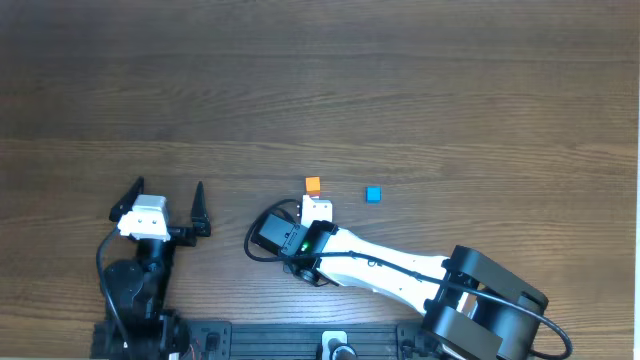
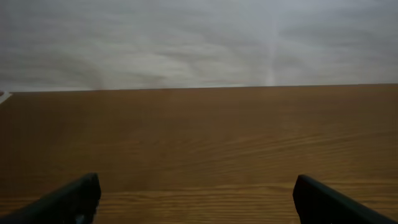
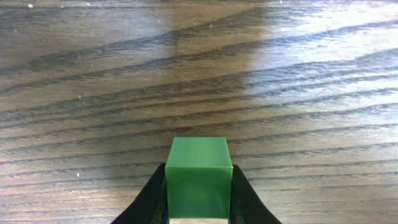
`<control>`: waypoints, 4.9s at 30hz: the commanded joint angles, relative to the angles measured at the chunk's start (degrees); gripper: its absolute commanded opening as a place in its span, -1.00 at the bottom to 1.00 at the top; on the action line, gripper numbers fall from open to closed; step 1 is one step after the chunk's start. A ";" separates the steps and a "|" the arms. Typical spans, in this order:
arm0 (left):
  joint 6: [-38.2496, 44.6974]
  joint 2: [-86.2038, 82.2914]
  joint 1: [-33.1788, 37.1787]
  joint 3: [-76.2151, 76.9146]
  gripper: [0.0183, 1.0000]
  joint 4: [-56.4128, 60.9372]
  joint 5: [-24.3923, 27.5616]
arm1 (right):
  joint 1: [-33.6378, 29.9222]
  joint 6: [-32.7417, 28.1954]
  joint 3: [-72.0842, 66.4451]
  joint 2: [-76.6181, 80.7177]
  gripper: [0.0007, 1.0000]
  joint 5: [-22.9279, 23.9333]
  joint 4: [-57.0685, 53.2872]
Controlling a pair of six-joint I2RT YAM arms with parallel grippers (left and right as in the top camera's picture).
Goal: Stack Cubes
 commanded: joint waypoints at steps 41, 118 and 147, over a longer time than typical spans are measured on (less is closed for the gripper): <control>1.03 -0.33 0.39 -0.31 1.00 -0.04 0.52 | -16.90 -20.81 32.50 7.89 -0.98 0.68 -22.58; 1.03 -0.33 0.39 -0.31 1.00 -0.04 0.52 | -17.53 -20.15 32.74 11.06 0.98 0.24 -21.14; 1.01 -0.31 0.39 -0.31 1.00 -0.07 0.52 | -38.38 -37.07 13.46 1.92 0.91 -8.15 -13.84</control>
